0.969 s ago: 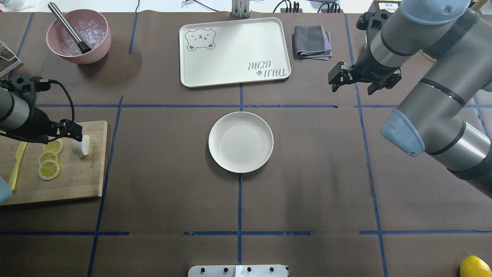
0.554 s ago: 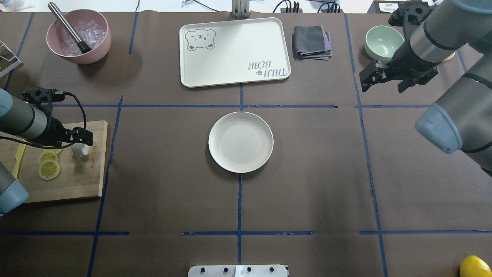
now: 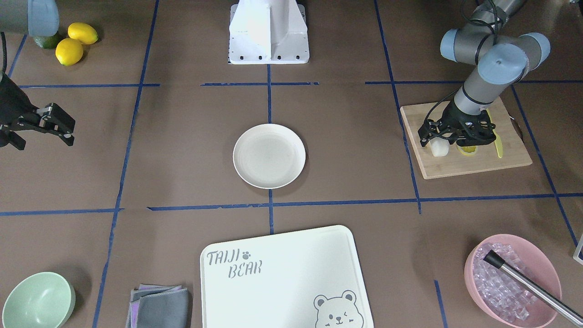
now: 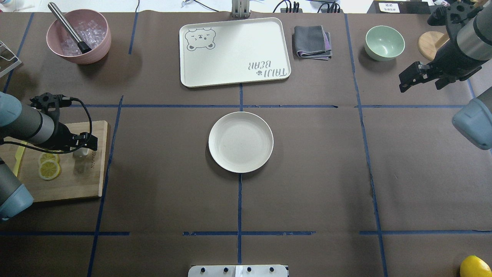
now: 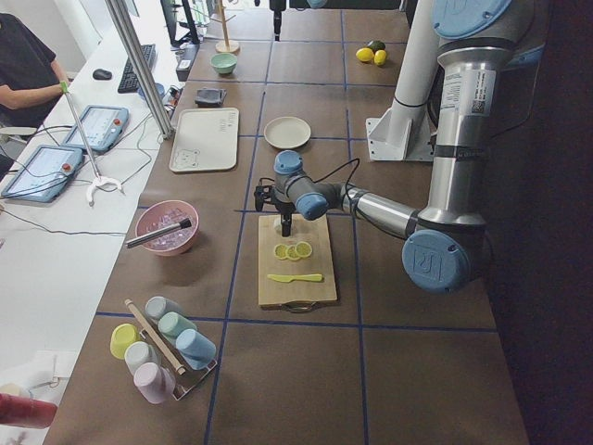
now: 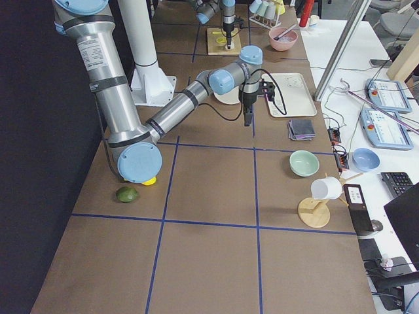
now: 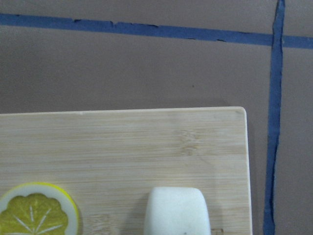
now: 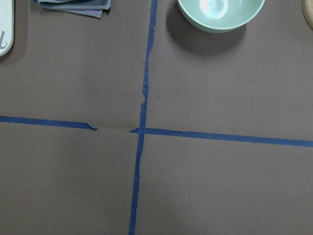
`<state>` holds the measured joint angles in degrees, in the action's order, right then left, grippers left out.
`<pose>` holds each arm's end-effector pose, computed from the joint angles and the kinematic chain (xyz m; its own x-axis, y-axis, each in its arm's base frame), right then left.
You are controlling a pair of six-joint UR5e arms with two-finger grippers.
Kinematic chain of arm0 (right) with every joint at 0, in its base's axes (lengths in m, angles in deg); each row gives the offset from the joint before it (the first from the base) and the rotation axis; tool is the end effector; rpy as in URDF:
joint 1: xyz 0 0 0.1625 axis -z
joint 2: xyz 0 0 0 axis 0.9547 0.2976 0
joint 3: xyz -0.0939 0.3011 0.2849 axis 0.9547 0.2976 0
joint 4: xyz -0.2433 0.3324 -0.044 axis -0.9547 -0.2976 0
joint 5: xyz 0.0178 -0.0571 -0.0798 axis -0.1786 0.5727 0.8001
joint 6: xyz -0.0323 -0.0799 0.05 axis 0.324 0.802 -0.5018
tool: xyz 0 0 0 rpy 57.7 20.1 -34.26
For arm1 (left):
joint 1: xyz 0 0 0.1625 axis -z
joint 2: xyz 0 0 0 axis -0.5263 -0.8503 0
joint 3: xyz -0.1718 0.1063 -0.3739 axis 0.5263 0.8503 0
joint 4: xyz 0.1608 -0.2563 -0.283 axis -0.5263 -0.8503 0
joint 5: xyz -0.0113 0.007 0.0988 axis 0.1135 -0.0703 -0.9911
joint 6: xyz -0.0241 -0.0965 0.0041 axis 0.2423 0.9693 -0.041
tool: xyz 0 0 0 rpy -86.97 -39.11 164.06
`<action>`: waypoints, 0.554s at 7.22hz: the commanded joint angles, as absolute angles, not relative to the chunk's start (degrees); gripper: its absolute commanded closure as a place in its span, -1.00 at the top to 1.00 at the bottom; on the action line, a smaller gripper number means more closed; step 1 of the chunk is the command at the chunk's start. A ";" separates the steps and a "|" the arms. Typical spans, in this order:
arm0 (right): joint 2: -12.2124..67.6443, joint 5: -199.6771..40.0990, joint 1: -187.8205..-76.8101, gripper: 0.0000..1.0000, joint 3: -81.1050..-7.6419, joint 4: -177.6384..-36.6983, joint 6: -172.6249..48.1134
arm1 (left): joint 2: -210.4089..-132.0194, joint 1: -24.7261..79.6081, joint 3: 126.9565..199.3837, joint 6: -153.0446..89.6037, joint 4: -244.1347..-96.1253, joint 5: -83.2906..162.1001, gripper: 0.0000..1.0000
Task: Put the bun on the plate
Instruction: 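Lower the left gripper onto the white bun while the right arm withdraws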
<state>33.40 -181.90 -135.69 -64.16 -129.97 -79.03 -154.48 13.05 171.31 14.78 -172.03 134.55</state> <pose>-0.1797 -0.5202 0.3627 0.7285 -0.0763 0.6808 0.0029 0.9941 0.1083 0.3196 -0.4424 0.5093 0.6797 -0.0689 -0.7303 0.1110 0.9938 0.0095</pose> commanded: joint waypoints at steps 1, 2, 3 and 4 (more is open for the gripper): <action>34.02 -182.01 -136.49 0.99 -64.06 -130.00 -77.83 | -154.17 13.16 172.13 14.81 -171.98 134.42 0.06; 34.11 -182.10 -136.58 0.99 -64.05 -130.00 -77.75 | -154.17 13.16 172.13 14.81 -171.98 134.24 -0.21; 34.11 -182.10 -136.67 0.99 -63.97 -130.00 -77.75 | -154.08 13.16 172.13 14.81 -171.89 132.93 -0.27; 34.28 -182.10 -137.02 0.99 -63.97 -130.00 -77.75 | -154.08 13.16 172.31 14.81 -171.80 132.49 -0.32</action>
<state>34.13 -182.08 -136.70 -64.00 -130.00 -77.77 -154.12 13.15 172.16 14.81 -171.90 133.27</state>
